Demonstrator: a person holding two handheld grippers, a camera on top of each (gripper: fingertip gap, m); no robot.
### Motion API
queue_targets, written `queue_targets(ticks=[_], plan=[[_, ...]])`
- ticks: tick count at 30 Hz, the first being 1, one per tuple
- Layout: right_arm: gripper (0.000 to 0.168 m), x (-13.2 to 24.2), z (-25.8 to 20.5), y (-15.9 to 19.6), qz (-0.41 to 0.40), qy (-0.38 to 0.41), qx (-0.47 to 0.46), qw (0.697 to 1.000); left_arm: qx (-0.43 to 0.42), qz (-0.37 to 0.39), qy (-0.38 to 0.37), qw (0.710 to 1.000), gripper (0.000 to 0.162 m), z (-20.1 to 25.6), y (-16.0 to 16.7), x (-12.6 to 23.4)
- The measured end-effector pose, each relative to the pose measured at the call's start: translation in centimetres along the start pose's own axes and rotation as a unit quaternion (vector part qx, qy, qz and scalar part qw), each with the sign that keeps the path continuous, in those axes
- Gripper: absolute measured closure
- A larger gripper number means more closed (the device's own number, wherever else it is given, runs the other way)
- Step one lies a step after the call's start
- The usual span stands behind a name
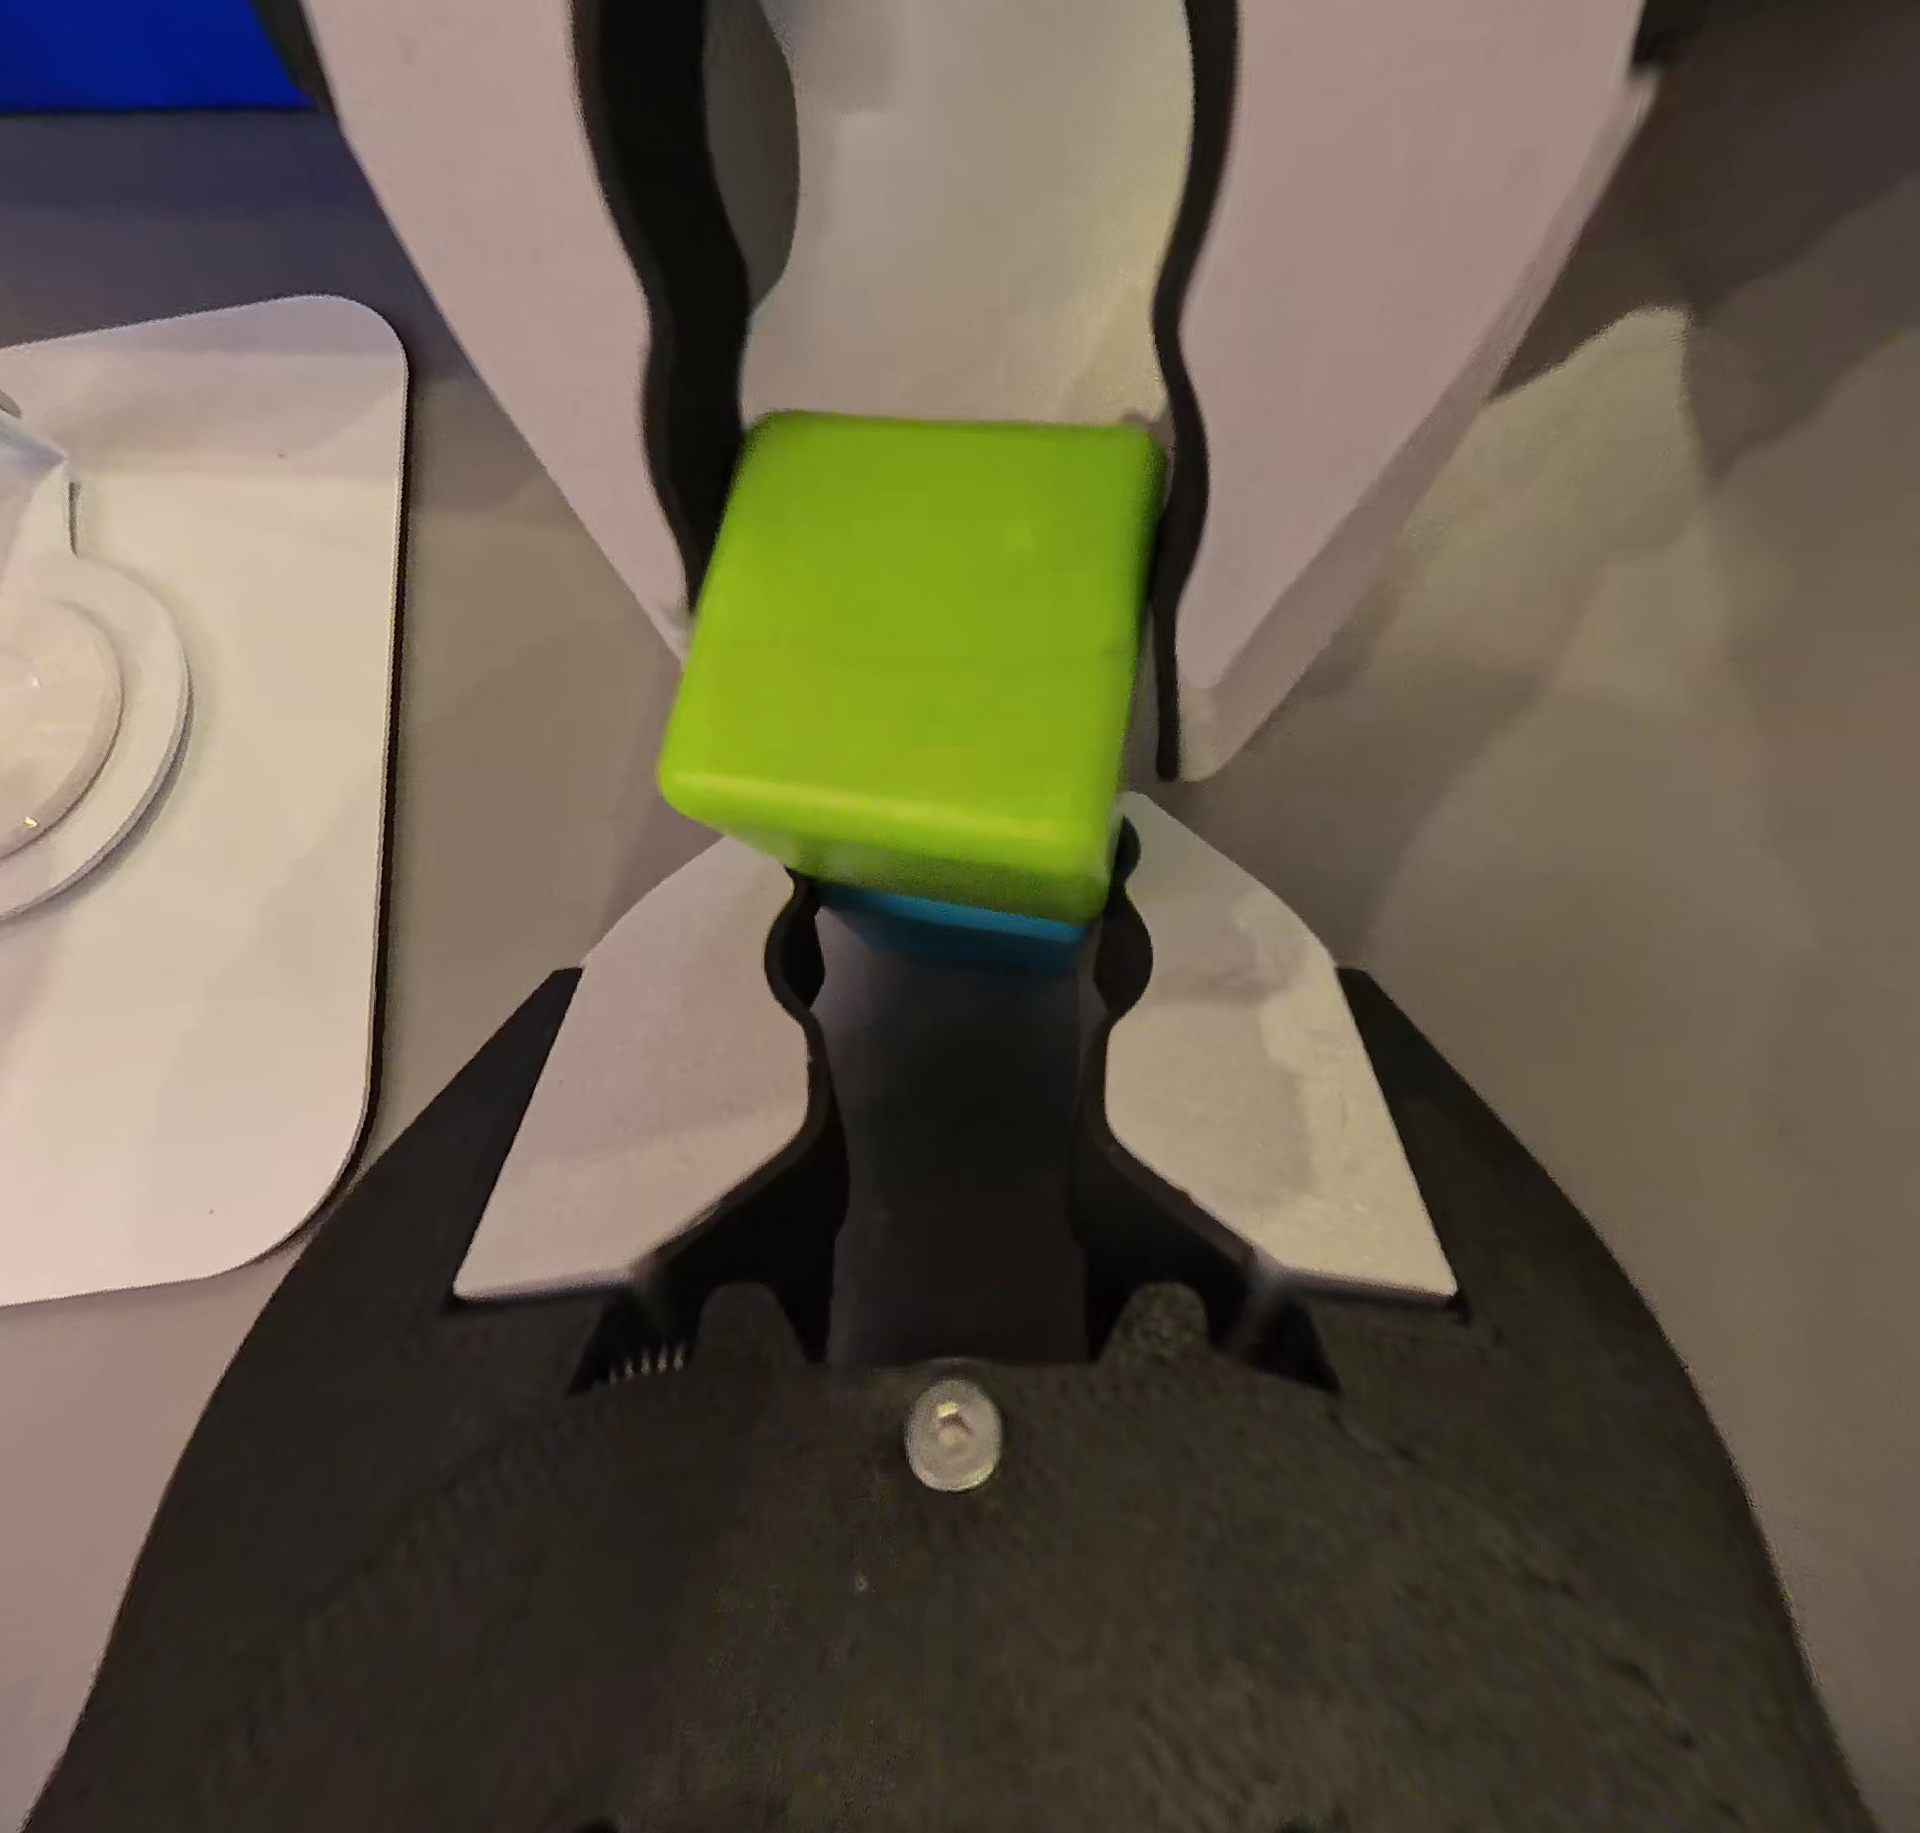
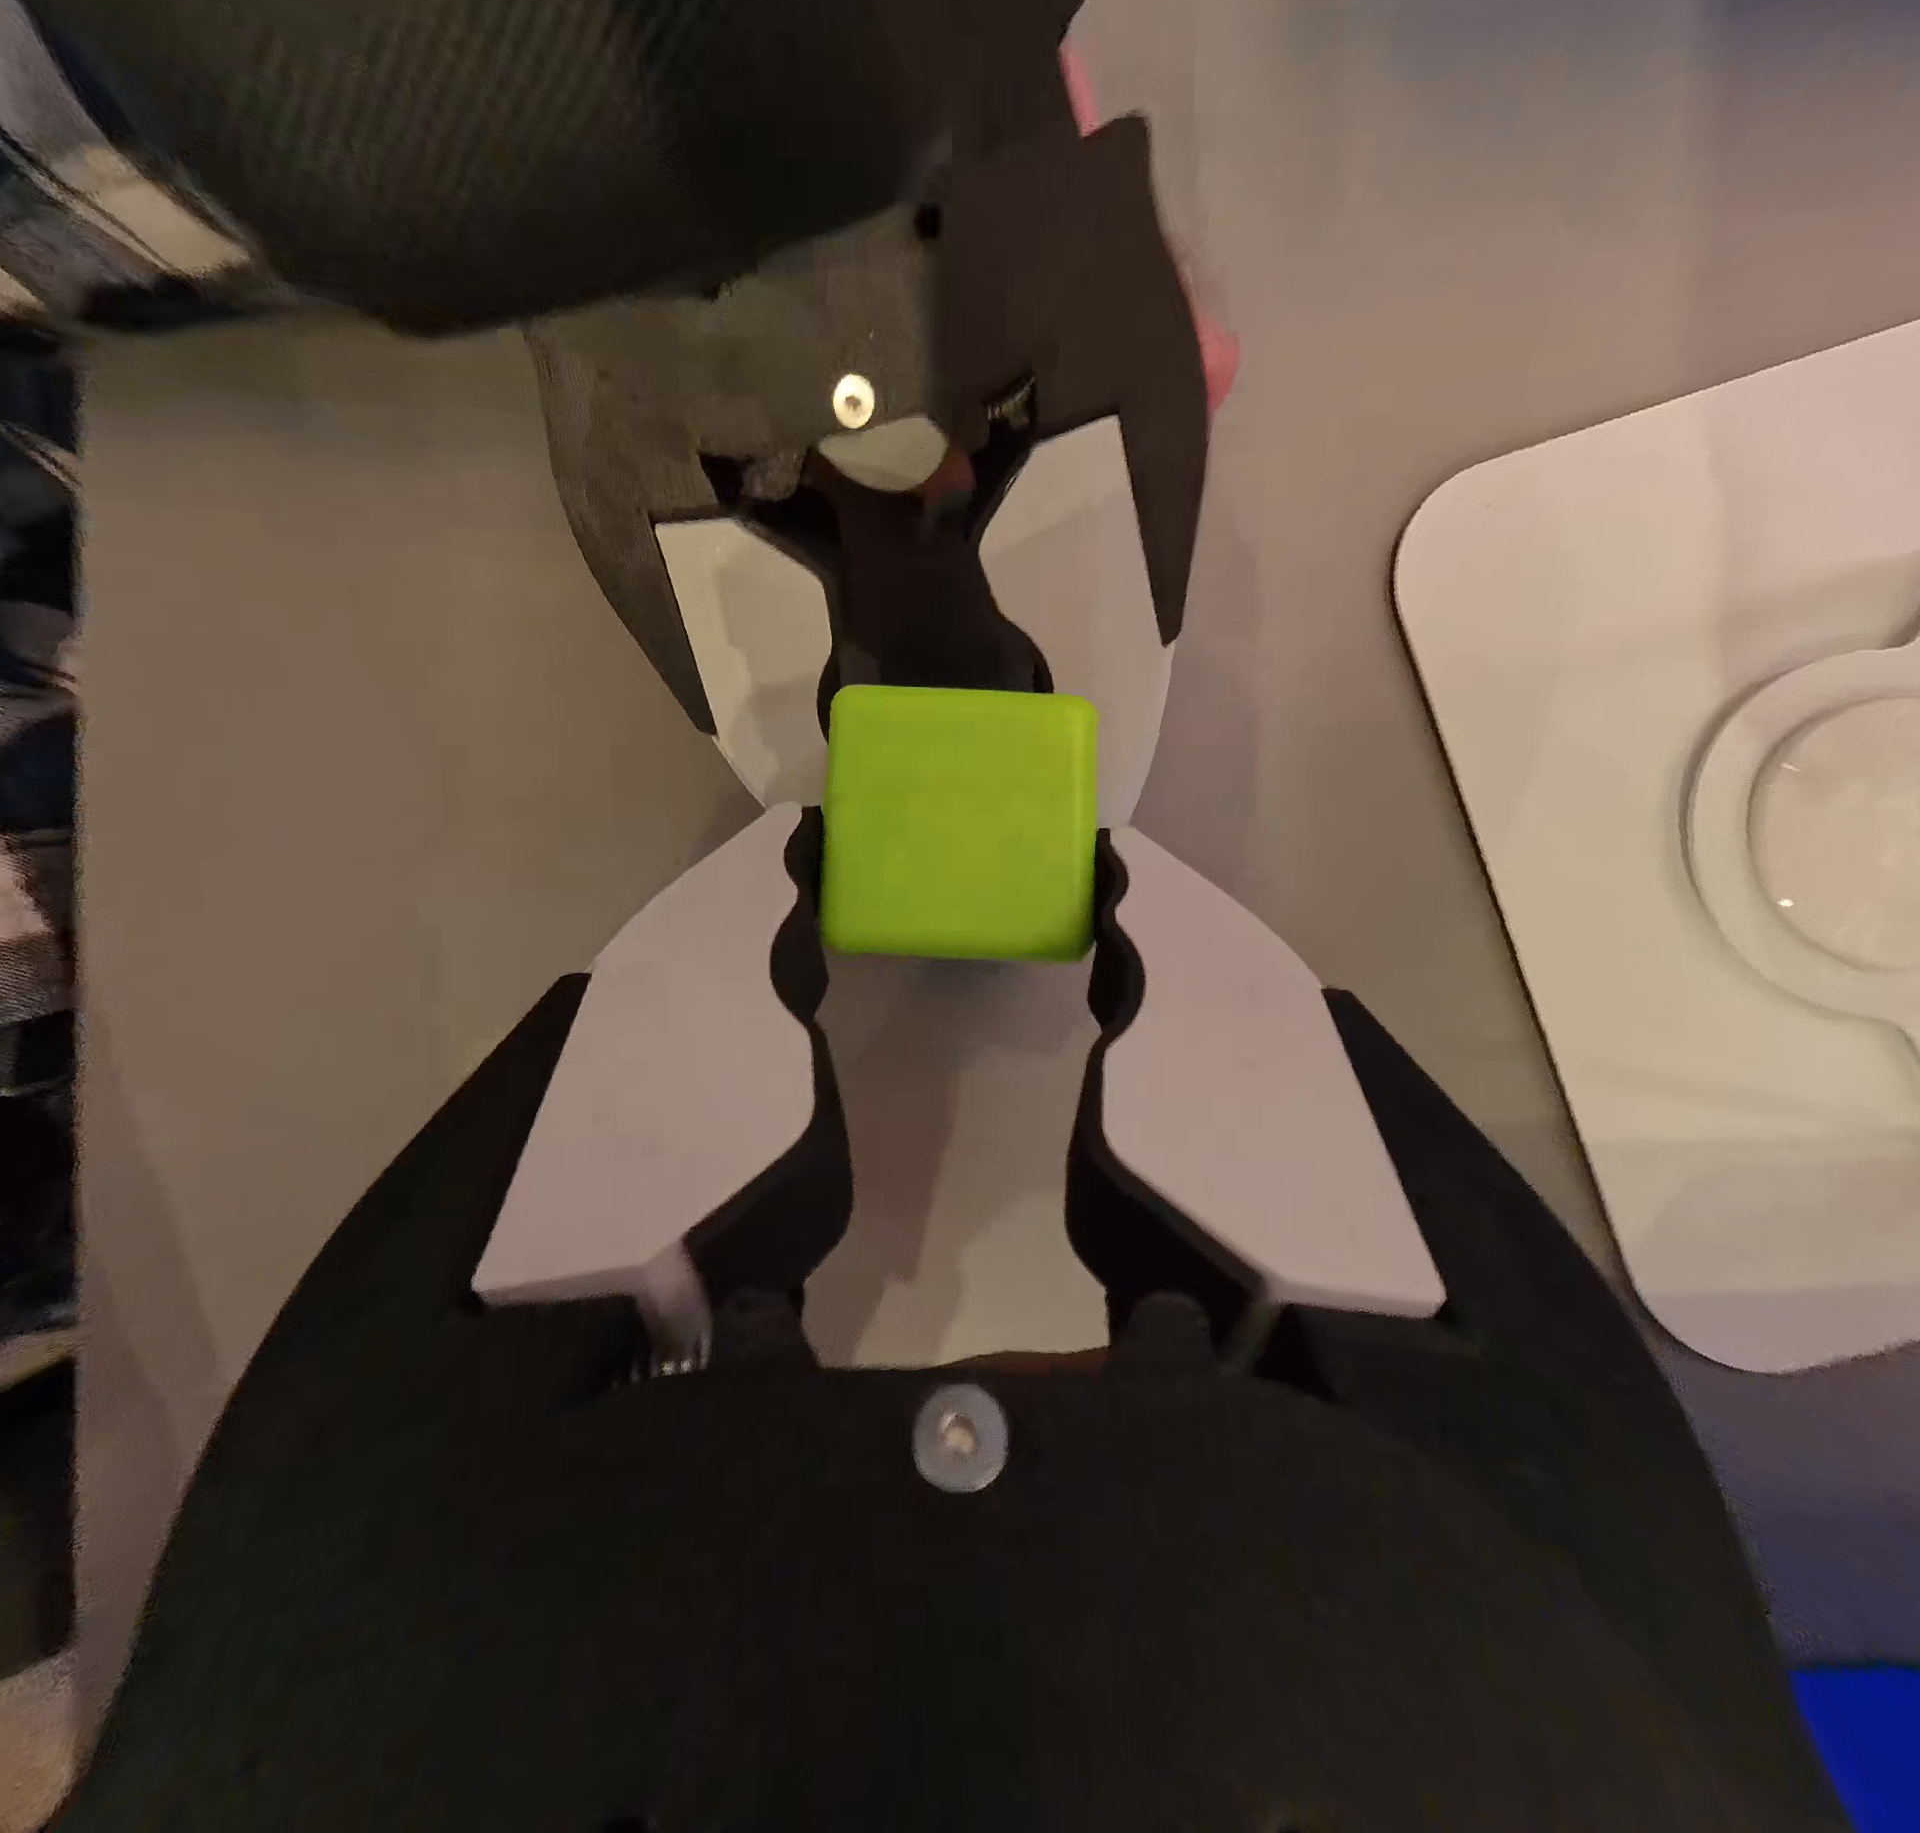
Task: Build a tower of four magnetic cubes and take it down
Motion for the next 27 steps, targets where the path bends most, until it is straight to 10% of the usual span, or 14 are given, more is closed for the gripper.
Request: queue_targets(ticks=[4,16,27], plan=[[0.119,3.1,1.4,-0.7,0.071,-0.013,-0.041,0.997,0.0,0.0,0.0,1.0,0.111,0.0,0.1,0.0],[0.119,19.9,9.8,6.5,0.09,0.306,-0.127,0.939,0.003,0.005,0.001,1.0,0.111,0.1,0.2,0.1],[0.118,15.5,15.9,14.1,-0.061,0.315,-0.217,0.922,0.003,0.005,0.002,1.0,0.111,0.2,0.3,0.2]])
Point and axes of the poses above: each gripper's, where its closed fingertips meet, x back along the fingers, y out of its underside, z = x × y across the jaws, the point moved 5 cm from there along x, back along the fingers, and after that the axes turned 4 degrees about -x, right-handed, at the moved point
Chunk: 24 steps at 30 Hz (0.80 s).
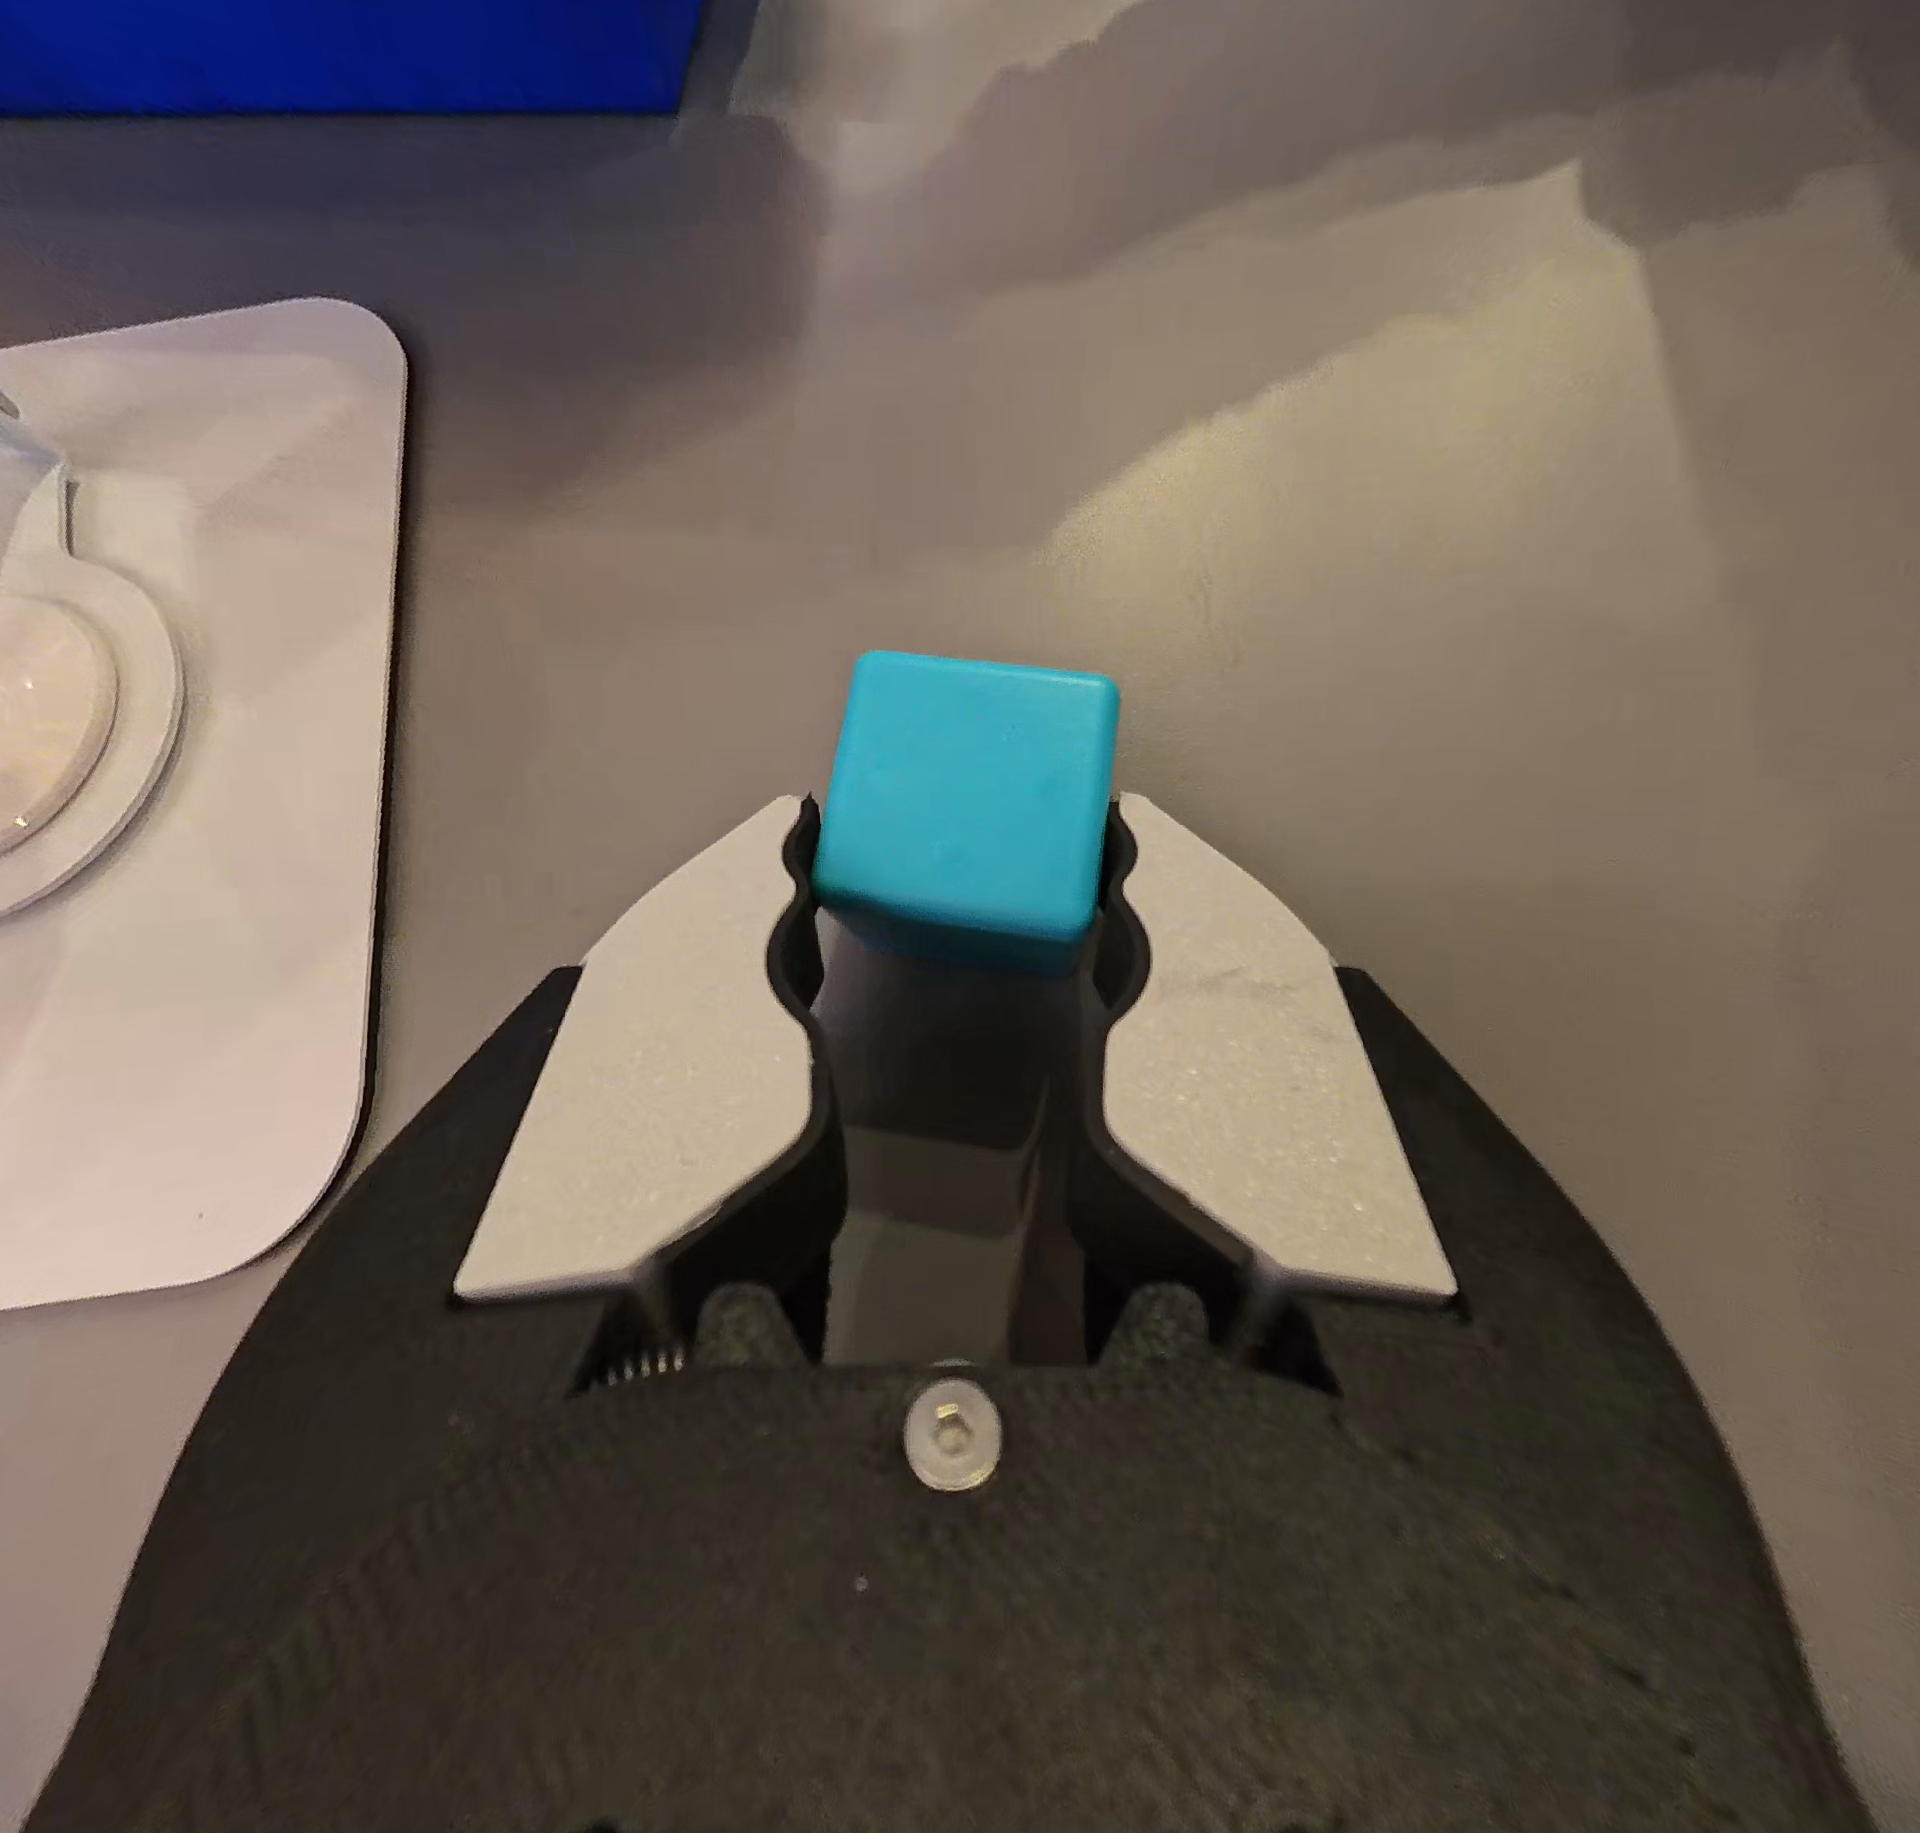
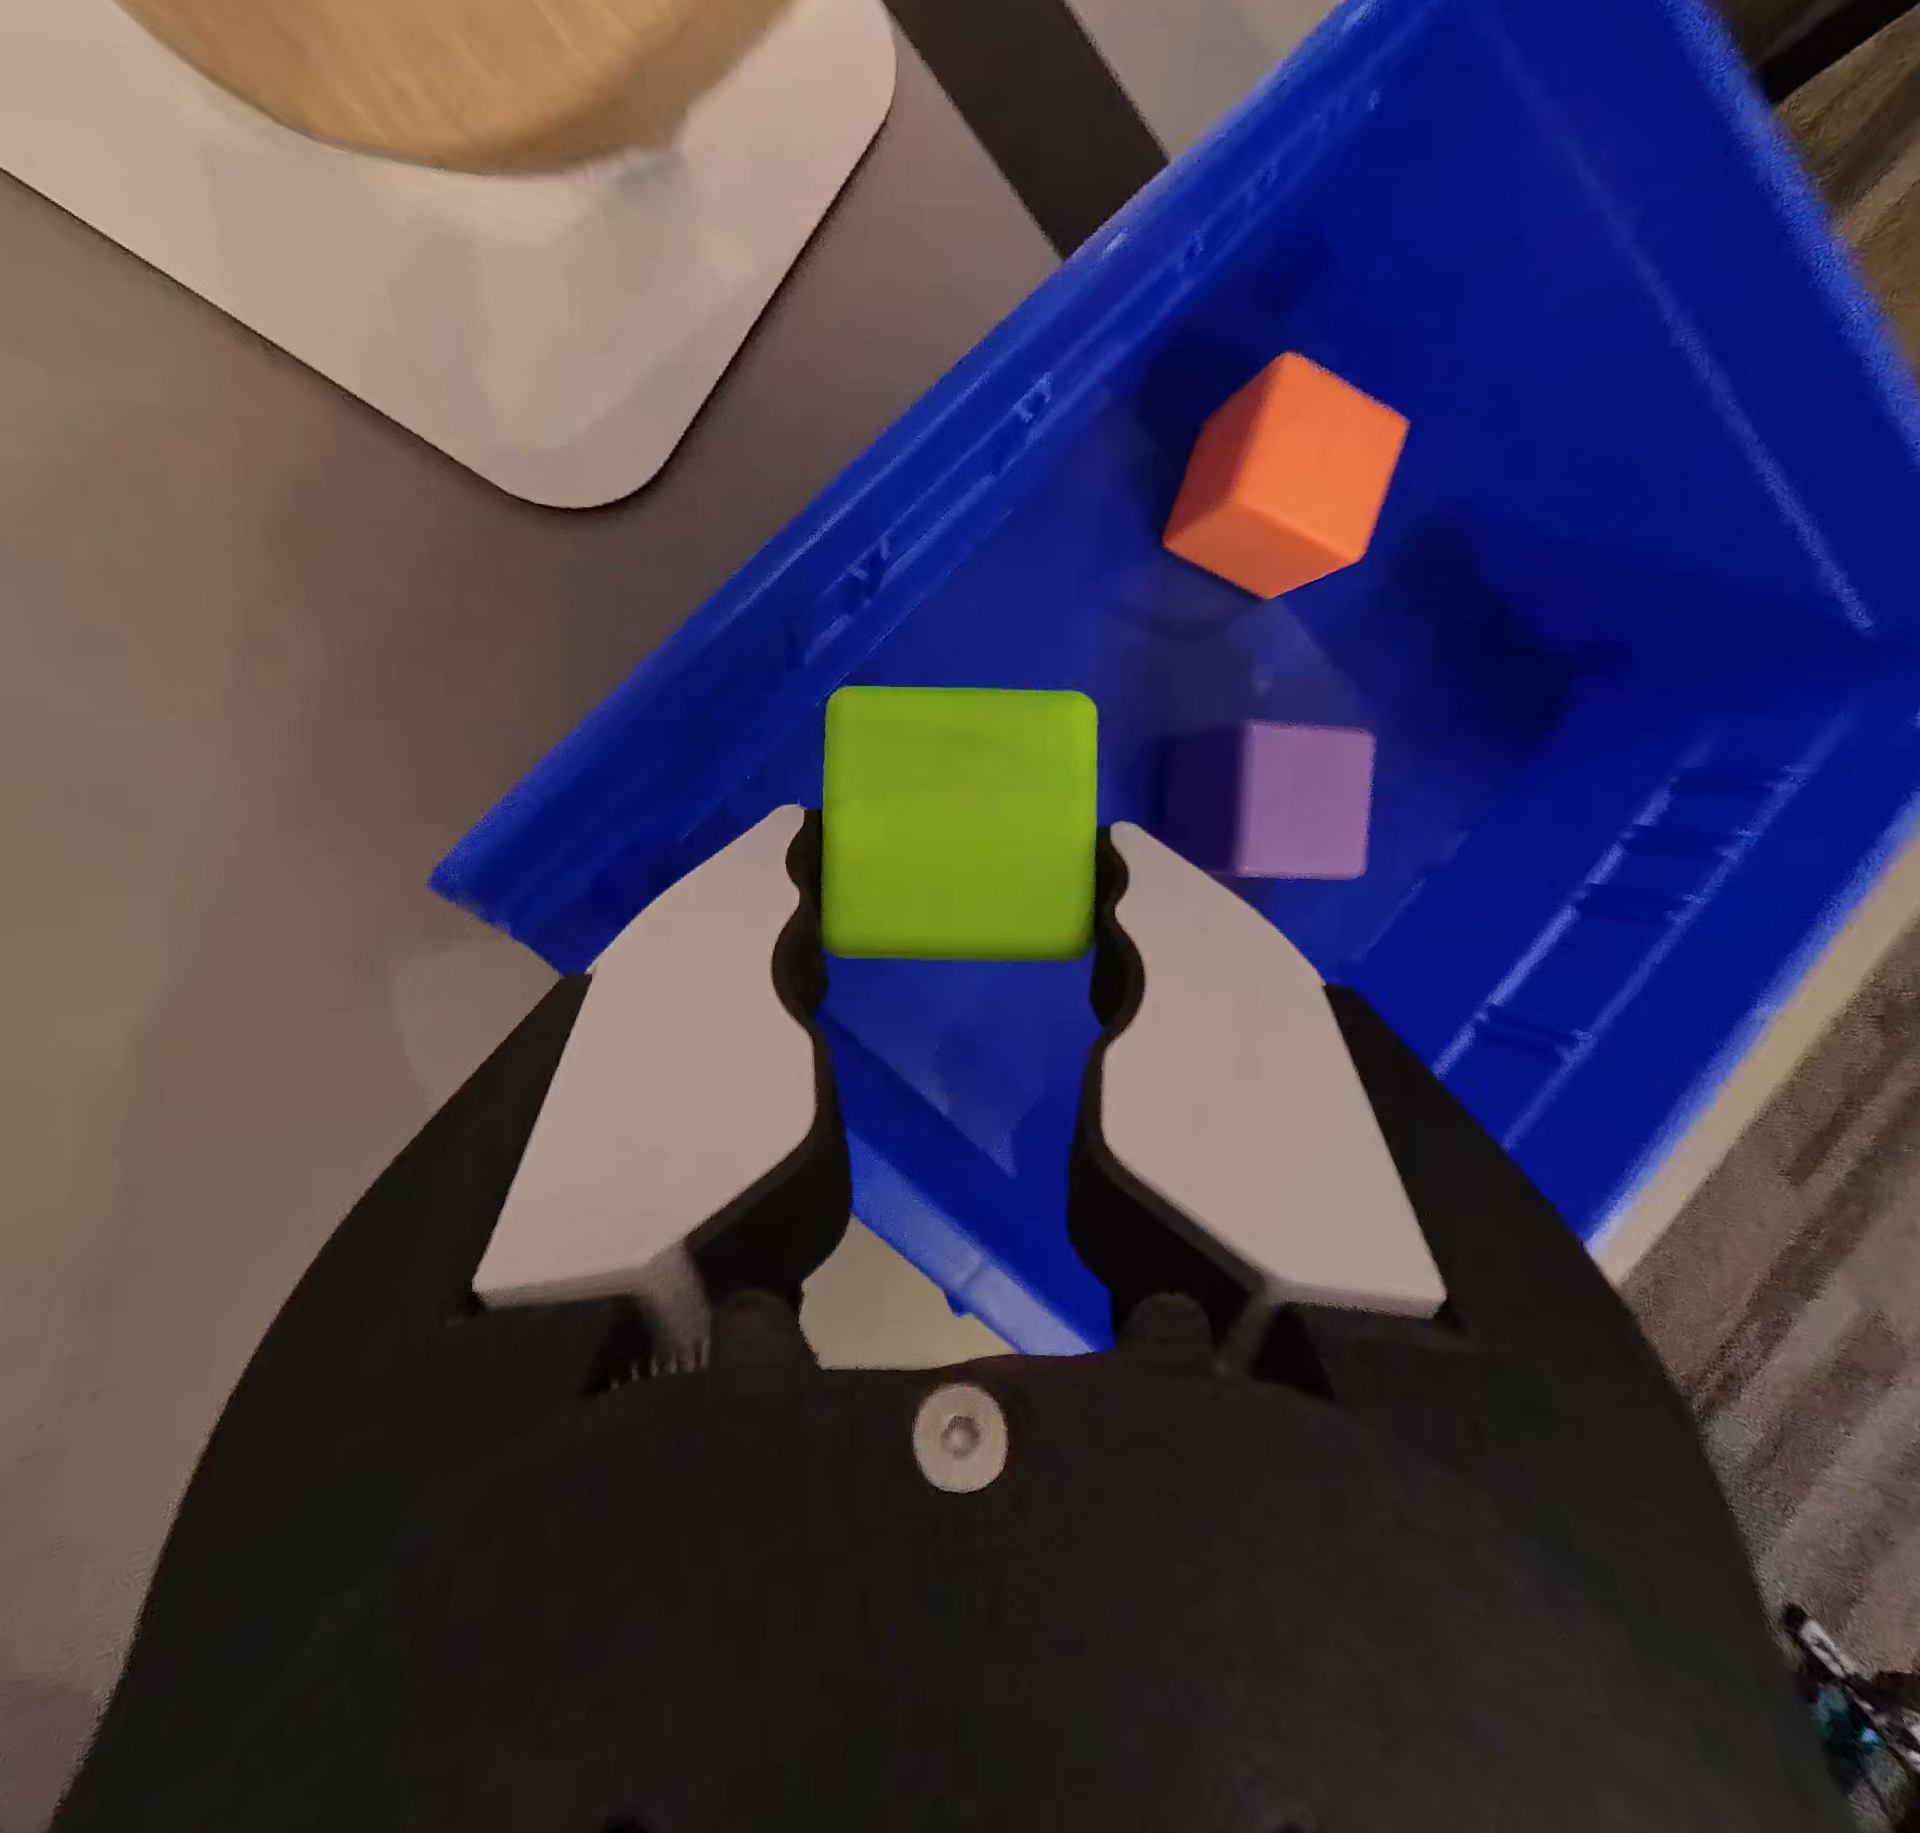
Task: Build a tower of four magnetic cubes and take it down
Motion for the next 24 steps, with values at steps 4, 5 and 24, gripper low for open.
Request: queue_targets(ticks=[4,5,24], plan=[[0.119,-3.4,0.2,1.0,-0.03,-0.022,-0.012,0.999,0.0,0.0,0.0,1.0,0.111,0.0,0.0,0.0],[0.119,-4.1,0.1,1.2,-0.031,-0.033,-0.014,0.999,0.0,0.0,0.0,1.0,0.111,0.0,0.0,0.0],[0.111,8.5,-6.9,-4.8,0.147,0.001,0.099,0.984,0.001,0.002,0.0,1.0,0.112,0.2,0.1,0.2]])
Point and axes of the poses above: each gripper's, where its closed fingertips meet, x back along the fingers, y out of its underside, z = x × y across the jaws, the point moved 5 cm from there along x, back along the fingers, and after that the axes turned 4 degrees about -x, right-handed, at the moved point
